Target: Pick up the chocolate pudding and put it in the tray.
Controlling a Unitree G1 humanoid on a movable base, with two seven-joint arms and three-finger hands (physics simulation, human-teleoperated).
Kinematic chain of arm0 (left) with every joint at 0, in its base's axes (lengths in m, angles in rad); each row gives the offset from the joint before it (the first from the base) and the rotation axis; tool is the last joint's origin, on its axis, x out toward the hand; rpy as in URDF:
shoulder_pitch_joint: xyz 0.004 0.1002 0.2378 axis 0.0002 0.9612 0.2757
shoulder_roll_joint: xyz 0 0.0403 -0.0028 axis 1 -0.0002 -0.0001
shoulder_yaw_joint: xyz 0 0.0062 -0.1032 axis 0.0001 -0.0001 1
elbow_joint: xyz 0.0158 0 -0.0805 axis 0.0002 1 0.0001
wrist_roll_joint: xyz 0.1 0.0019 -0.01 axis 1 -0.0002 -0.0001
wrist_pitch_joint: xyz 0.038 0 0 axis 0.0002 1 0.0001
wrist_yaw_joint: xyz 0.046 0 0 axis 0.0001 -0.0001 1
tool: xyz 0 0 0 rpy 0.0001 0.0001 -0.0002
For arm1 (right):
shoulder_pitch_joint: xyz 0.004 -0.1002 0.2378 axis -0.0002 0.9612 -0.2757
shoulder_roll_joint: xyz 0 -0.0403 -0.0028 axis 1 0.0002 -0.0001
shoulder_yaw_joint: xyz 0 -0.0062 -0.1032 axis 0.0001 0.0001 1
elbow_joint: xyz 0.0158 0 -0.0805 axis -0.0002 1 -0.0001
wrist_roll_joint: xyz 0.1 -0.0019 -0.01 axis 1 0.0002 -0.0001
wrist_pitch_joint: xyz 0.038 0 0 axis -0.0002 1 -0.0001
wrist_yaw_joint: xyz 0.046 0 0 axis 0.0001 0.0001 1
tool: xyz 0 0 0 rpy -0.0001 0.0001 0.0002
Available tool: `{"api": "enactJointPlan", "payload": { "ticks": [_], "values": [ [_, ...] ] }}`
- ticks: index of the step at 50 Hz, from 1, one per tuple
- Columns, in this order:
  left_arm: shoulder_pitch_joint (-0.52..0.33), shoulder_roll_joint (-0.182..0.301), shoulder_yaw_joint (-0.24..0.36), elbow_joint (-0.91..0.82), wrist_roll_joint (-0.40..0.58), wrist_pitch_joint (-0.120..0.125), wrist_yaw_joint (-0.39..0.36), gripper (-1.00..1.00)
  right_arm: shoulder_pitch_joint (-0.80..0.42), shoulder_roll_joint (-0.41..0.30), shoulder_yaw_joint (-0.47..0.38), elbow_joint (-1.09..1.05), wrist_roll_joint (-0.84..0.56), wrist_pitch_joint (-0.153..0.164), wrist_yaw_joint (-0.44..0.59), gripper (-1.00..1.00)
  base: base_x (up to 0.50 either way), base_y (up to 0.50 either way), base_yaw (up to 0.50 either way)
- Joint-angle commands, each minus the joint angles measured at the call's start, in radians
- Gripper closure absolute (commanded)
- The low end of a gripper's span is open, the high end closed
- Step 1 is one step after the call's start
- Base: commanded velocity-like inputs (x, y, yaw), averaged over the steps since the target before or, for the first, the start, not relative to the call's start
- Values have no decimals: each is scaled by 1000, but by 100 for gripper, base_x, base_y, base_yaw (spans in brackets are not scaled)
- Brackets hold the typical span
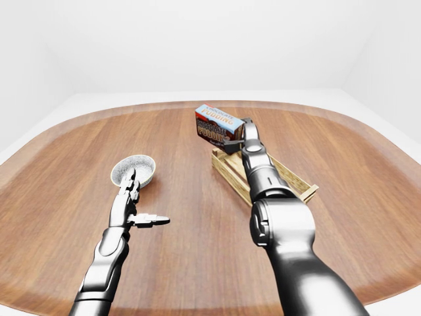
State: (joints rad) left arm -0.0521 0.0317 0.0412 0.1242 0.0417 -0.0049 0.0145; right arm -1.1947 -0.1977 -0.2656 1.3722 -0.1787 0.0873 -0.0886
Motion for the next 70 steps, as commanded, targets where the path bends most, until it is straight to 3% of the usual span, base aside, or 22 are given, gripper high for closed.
{"api": "enactJointPlan", "payload": {
  "ticks": [1, 27, 70],
  "values": [
    [0, -4, 2, -12, -14, 17, -10, -100, 12, -22, -25, -7, -6, 0, -18, 100, 0, 0, 0],
    [0, -4, 3, -3, -14, 9, -12, -100, 57, -84, -44, -7, 17, 0, -45, 100, 0, 0, 0],
    [-6, -4, 3, 0, -18, 19, -5, -100, 144, -159, -68, -6, 41, 0, -51, 100, 0, 0, 0]
  ]
}}
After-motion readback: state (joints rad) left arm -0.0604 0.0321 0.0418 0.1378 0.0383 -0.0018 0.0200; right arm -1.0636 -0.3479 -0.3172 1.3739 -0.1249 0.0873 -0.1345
